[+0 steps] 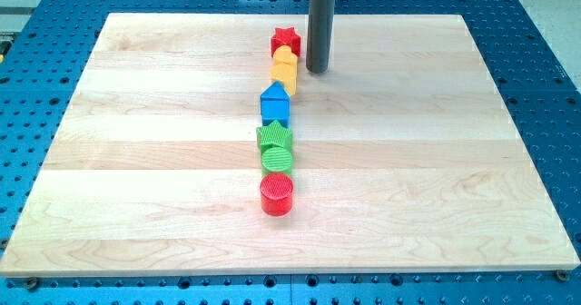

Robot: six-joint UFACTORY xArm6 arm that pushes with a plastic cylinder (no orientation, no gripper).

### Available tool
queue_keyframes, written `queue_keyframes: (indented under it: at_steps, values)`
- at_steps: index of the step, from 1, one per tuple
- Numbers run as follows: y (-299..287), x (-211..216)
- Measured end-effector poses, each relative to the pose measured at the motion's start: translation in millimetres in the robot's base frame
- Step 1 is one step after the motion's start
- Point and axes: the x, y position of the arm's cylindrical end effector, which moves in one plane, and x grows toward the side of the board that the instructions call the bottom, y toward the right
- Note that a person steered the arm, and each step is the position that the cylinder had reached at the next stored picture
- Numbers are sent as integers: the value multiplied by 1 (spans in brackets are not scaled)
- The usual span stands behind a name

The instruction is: Push the hexagon to the left

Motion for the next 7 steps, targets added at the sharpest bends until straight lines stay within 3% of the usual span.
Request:
queue_keyframes:
  at_steps: [3, 5, 7]
  values:
    - [1, 17]
    - [-7, 63]
    - [-19, 45]
